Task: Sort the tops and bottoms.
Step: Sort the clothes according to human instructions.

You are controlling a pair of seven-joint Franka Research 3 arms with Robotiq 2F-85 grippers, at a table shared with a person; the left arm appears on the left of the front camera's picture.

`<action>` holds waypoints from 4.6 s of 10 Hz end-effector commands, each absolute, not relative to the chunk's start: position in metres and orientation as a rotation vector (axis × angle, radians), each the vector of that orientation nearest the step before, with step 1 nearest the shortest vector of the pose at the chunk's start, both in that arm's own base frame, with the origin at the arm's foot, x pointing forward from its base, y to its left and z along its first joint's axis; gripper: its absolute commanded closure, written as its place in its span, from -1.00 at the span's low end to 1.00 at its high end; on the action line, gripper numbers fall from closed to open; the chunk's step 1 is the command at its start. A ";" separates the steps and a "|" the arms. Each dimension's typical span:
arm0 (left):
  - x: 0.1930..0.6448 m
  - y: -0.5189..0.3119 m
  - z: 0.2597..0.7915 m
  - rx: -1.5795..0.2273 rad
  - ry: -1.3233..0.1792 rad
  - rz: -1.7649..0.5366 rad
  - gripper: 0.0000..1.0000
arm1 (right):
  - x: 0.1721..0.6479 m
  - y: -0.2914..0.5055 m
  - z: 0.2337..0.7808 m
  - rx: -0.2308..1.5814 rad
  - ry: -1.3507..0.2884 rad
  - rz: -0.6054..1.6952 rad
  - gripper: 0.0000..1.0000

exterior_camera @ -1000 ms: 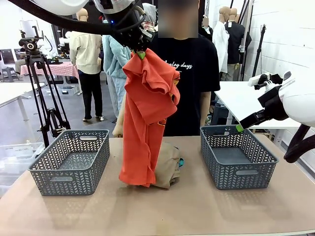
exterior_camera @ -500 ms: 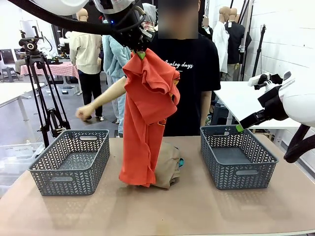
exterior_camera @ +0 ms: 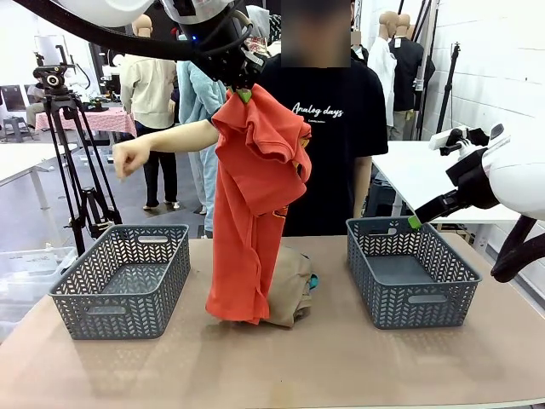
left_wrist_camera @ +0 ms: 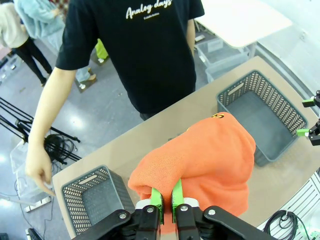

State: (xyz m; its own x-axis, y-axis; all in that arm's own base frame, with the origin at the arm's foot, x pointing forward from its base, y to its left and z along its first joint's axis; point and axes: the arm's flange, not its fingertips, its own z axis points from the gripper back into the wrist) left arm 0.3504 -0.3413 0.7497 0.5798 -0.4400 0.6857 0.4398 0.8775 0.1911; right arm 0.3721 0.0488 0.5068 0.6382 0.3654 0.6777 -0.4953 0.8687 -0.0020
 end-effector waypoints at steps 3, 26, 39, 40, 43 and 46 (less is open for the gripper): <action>0.349 -0.339 0.754 -0.002 -0.809 -0.515 1.00 | 0.374 0.048 0.505 0.212 -0.731 0.487 -1.00; 0.338 -0.179 0.848 0.275 -1.010 -0.223 1.00 | 0.374 0.048 0.505 0.212 -0.731 0.487 -1.00; 0.401 -0.158 0.712 0.142 -0.731 -0.180 1.00 | 0.374 0.048 0.505 0.212 -0.731 0.487 -1.00; 0.405 -0.152 0.687 0.149 -0.655 -0.150 1.00 | 0.374 0.048 0.505 0.212 -0.731 0.487 -1.00; 0.422 -0.134 0.616 0.263 -0.540 -0.115 1.00 | 0.374 0.048 0.505 0.212 -0.731 0.487 -1.00; 0.443 -0.112 0.538 0.329 -0.434 -0.044 1.00 | 0.374 0.048 0.505 0.212 -0.731 0.487 -1.00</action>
State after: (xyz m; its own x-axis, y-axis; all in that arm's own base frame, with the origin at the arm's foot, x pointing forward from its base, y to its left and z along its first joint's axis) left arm 0.4358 -0.1113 0.5508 0.9060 -0.1585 0.3926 0.0250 0.9457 0.3240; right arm 0.3722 0.0482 0.5069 0.6388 0.3648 0.6774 -0.4936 0.8697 -0.0029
